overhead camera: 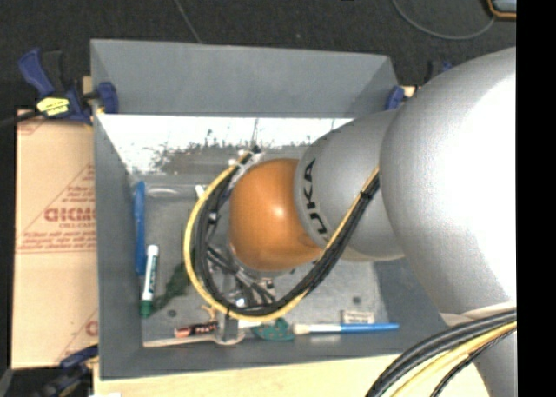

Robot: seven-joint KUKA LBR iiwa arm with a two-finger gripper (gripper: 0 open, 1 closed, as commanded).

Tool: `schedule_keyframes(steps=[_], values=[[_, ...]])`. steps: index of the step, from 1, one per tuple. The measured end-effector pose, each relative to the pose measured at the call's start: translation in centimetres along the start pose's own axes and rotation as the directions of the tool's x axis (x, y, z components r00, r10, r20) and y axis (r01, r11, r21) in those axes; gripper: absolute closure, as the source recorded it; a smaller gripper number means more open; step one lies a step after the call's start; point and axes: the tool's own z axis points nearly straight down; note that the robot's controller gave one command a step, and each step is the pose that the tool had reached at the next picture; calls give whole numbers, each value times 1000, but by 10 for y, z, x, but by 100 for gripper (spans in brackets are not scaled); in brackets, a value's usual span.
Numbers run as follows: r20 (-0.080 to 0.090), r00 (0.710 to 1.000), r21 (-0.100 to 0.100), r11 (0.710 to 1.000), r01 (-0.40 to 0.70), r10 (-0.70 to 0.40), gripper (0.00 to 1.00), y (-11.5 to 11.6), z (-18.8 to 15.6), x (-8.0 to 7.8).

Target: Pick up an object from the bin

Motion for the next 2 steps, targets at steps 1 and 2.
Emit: schedule_keyframes(steps=[1, 2], values=[[-4, 971, 4, 971, -239, 239, 0, -10, 5, 7], [4, 1000, 1, 1000, 28, -28, 0, -22, -7, 5]])
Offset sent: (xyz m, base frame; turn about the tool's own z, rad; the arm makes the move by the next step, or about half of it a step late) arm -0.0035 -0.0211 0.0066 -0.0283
